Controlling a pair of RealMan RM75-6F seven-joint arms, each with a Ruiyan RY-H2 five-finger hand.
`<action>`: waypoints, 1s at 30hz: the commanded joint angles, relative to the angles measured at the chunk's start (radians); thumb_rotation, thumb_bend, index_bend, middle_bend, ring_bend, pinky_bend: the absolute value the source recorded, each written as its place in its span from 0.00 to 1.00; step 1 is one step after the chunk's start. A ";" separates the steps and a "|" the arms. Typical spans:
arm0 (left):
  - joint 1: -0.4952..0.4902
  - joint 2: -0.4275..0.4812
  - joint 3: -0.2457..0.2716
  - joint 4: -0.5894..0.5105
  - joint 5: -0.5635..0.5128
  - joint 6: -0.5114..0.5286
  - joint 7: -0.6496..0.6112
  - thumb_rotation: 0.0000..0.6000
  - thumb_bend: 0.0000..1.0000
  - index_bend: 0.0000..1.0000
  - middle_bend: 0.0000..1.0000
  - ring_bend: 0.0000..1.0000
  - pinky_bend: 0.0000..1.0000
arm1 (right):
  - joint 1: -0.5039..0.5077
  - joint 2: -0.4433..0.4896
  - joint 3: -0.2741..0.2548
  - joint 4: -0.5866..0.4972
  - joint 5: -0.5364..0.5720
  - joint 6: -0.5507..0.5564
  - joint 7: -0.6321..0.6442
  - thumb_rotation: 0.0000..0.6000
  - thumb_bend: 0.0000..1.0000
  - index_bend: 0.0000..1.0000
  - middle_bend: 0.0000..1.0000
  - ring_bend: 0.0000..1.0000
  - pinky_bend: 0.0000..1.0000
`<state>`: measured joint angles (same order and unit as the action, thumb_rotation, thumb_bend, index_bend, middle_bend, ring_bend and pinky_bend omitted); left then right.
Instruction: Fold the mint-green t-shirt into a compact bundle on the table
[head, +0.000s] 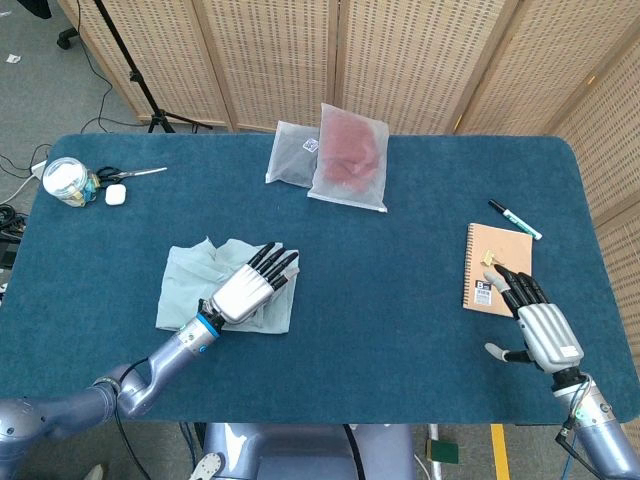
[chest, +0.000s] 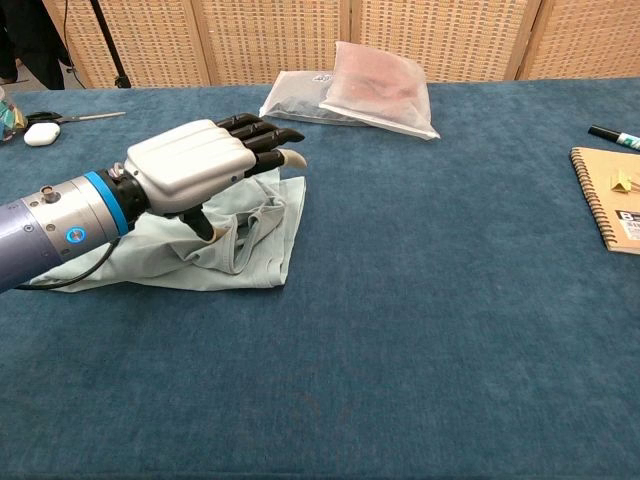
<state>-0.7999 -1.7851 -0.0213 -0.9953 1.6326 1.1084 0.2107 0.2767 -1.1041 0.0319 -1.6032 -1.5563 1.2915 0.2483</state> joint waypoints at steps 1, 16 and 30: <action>-0.007 -0.014 0.003 0.007 0.011 0.000 0.020 1.00 0.20 0.00 0.00 0.00 0.00 | 0.000 0.000 -0.001 0.000 0.000 -0.001 0.002 1.00 0.16 0.00 0.00 0.00 0.00; -0.024 -0.087 0.003 0.076 0.001 -0.041 0.069 1.00 0.20 0.00 0.00 0.00 0.00 | 0.000 0.005 -0.002 0.000 -0.004 0.001 0.013 1.00 0.16 0.00 0.00 0.00 0.00; 0.001 -0.038 -0.014 0.020 -0.007 0.020 0.081 1.00 0.18 0.00 0.00 0.00 0.00 | -0.001 0.008 -0.005 -0.003 -0.011 0.005 0.016 1.00 0.16 0.00 0.00 0.00 0.00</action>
<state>-0.8072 -1.8422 -0.0312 -0.9546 1.6291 1.1186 0.2787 0.2753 -1.0961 0.0268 -1.6059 -1.5677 1.2963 0.2638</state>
